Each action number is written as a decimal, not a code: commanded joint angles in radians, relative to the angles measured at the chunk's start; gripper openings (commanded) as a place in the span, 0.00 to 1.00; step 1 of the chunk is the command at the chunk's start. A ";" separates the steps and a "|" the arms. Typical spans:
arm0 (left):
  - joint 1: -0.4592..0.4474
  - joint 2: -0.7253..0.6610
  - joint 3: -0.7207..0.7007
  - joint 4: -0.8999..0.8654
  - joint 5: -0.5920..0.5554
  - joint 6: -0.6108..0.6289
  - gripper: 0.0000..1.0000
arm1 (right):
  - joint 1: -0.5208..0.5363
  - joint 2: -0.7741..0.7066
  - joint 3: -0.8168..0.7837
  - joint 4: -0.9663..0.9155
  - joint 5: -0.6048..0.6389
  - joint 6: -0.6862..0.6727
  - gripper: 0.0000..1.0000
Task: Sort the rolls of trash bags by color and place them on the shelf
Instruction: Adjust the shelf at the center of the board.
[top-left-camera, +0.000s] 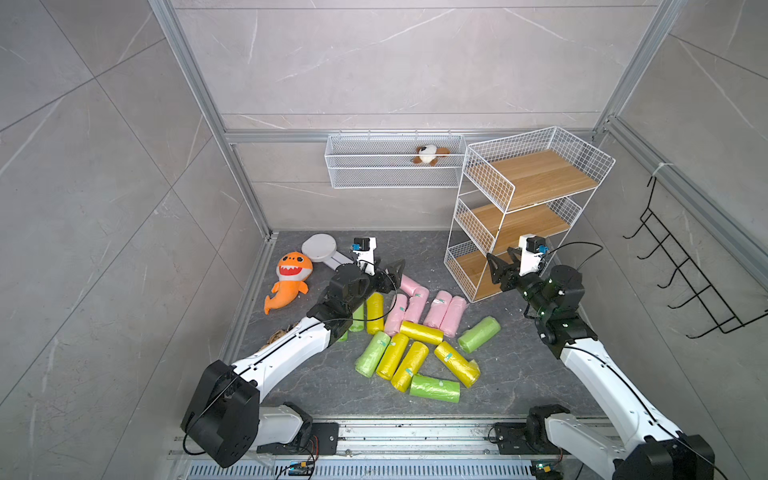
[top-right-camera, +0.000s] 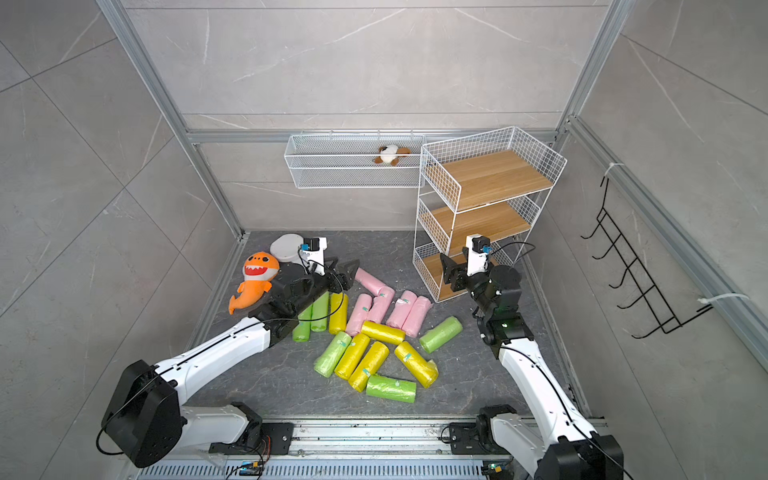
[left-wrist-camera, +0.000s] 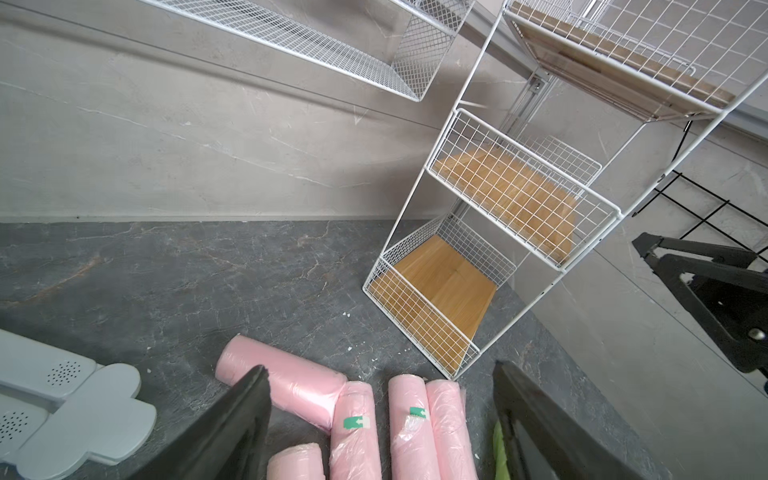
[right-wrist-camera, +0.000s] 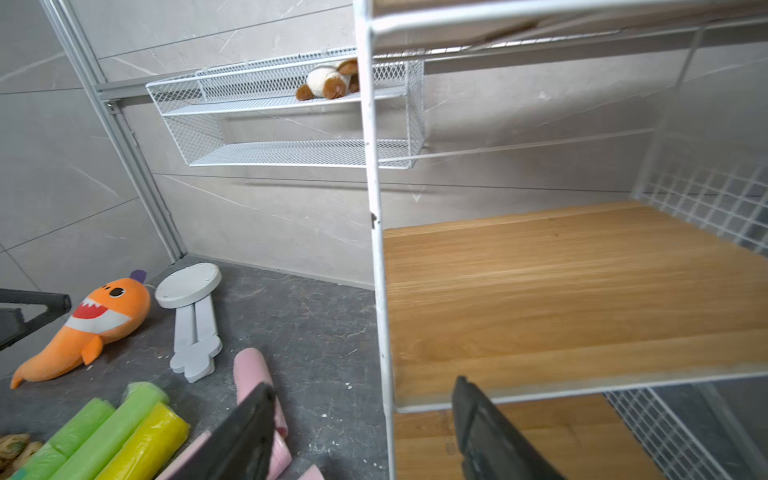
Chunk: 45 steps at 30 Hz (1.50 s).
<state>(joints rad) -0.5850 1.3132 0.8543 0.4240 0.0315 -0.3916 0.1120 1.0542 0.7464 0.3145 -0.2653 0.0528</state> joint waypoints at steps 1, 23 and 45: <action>-0.002 -0.026 -0.002 0.006 -0.006 0.029 0.86 | 0.005 0.044 0.030 0.104 -0.035 -0.017 0.63; -0.002 -0.096 -0.107 -0.047 -0.141 -0.041 0.88 | 0.137 0.219 0.088 0.304 0.313 -0.030 0.20; -0.003 -0.120 -0.140 -0.095 -0.196 -0.047 0.90 | 0.382 0.455 0.297 0.363 0.769 -0.127 0.13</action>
<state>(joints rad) -0.5846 1.2209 0.7174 0.3195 -0.1513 -0.4240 0.4538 1.4879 0.9924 0.6037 0.4496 -0.0345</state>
